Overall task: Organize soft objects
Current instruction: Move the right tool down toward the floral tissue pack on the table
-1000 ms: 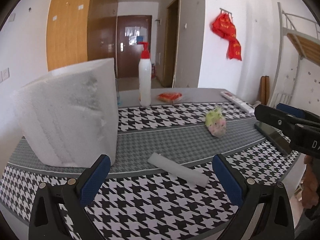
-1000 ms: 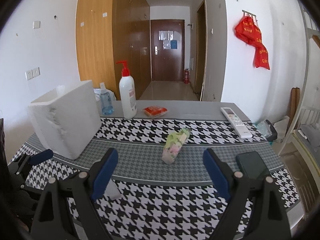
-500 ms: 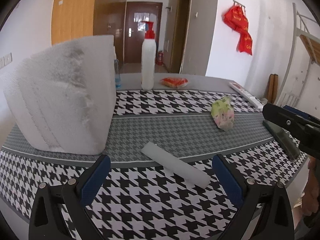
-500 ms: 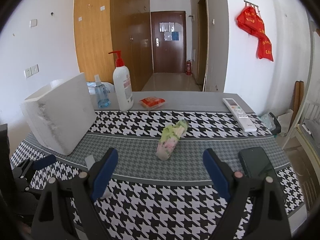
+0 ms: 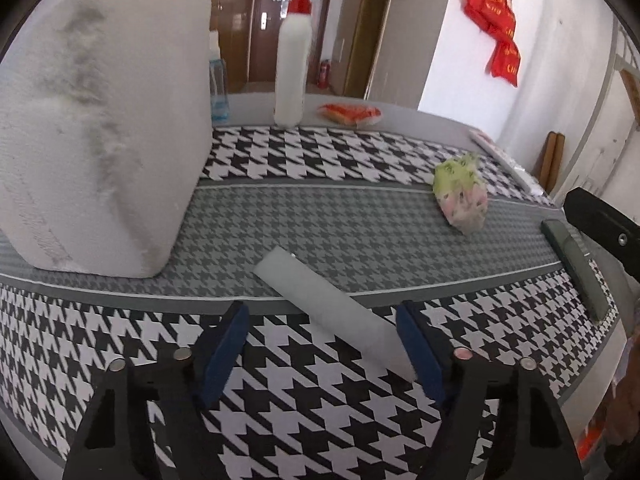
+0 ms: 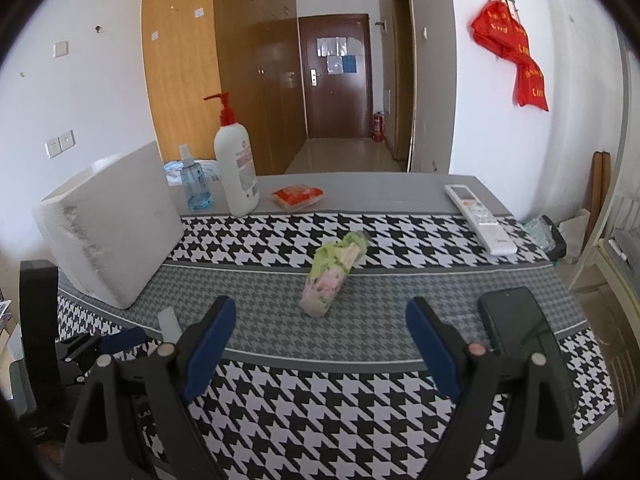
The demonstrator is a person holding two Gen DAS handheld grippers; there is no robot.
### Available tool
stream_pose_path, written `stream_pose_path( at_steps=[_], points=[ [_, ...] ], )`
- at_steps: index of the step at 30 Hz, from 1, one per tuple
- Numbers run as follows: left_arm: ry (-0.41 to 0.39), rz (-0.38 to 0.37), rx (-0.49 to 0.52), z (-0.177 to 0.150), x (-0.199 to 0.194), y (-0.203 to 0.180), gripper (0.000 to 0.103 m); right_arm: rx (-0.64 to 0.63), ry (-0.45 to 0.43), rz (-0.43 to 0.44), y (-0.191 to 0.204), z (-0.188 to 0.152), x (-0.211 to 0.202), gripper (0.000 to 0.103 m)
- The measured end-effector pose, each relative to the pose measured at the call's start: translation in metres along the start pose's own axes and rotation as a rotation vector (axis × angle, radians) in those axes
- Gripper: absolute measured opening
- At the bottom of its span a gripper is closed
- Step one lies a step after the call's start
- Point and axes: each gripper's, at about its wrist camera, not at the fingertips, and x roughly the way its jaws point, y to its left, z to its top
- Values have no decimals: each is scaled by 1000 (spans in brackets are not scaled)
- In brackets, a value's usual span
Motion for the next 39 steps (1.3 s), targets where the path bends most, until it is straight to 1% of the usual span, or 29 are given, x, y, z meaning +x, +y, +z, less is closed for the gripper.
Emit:
stream_pose_path(
  at_steps=[6, 8, 10, 11, 13, 16, 18, 23, 25, 27, 32, 36, 39],
  points=[
    [3, -8, 16, 5, 7, -3, 67, 6, 18, 2, -3, 0, 11, 90],
    [8, -17, 21, 8, 9, -4, 62, 11, 23, 7, -5, 0, 15, 90],
    [12, -5, 32, 8, 9, -6, 53, 14, 27, 6, -5, 1, 17, 90],
    [14, 0, 33, 9, 10, -7, 51, 15, 28, 7, -6, 2, 18, 90],
    [16, 7, 32, 10, 10, -5, 42, 15, 29, 10, -5, 3, 20, 90],
    [15, 16, 36, 12, 10, -4, 36, 6, 32, 11, -4, 5, 23, 90],
    [17, 27, 50, 12, 9, -6, 36, 7, 36, 14, -3, 7, 26, 90],
    [46, 35, 28, 13, 11, -3, 36, -1, 48, 19, -1, 12, 34, 90],
    [52, 26, 30, 12, 9, -3, 29, -3, 60, 21, 0, 14, 39, 90],
    [53, 31, 29, 10, 8, -4, 29, -1, 70, 22, 0, 14, 44, 90],
    [50, 13, 13, 11, 9, -3, 25, -4, 105, 25, 1, 16, 56, 90],
    [34, 15, 12, 14, 8, -1, 11, -7, 124, 25, 2, 19, 64, 90],
    [31, -1, 11, 15, 7, 3, 10, -12, 144, 33, 4, 19, 70, 90]
  ],
)
